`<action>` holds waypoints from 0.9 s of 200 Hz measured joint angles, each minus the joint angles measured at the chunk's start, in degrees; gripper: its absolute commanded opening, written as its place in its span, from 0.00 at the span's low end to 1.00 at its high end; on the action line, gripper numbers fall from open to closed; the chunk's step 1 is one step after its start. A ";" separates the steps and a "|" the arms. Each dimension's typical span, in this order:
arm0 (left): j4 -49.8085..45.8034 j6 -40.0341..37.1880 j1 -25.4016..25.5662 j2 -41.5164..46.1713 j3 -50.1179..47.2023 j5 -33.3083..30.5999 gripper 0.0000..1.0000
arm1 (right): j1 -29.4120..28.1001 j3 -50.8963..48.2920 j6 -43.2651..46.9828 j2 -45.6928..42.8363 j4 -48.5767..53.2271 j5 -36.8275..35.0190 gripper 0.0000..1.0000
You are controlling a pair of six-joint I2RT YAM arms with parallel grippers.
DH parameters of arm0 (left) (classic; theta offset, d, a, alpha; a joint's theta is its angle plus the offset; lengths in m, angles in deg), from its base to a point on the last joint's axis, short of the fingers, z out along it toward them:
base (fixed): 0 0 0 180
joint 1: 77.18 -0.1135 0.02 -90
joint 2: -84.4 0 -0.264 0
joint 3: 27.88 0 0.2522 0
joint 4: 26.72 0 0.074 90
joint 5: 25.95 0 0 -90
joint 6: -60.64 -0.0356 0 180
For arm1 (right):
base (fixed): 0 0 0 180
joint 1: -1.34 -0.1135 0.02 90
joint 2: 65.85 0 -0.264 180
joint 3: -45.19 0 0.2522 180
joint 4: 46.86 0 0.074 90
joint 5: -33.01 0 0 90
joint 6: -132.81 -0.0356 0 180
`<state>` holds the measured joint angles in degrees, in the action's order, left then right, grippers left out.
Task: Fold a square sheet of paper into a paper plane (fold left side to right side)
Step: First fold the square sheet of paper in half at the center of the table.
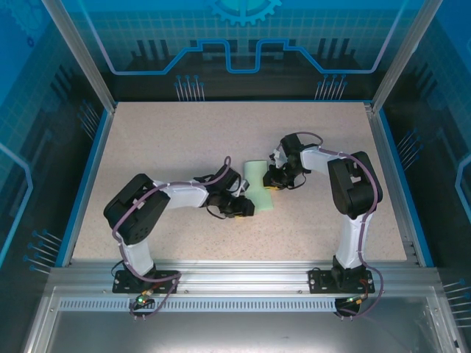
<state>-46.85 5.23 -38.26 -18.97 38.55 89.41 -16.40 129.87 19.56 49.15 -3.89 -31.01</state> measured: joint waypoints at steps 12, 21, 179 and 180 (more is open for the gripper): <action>-1.11 0.07 0.28 0.72 -0.39 -0.04 0.38 | 0.00 0.04 0.00 0.00 0.13 0.00 0.17; -2.25 0.07 0.26 1.44 -0.44 -0.22 0.38 | -0.02 0.04 0.00 0.00 0.15 -0.02 0.17; -3.89 -1.49 -1.25 -7.17 9.86 -0.20 0.35 | -0.20 0.20 0.00 0.00 0.35 -0.22 0.17; -3.74 -1.51 -1.25 -7.10 9.75 -0.17 0.35 | -0.20 0.20 0.00 0.00 0.35 -0.22 0.17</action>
<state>-50.59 3.72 -39.51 -26.08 48.30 89.24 -16.60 130.06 19.56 49.15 -3.54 -31.23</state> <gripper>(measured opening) 0.357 0.172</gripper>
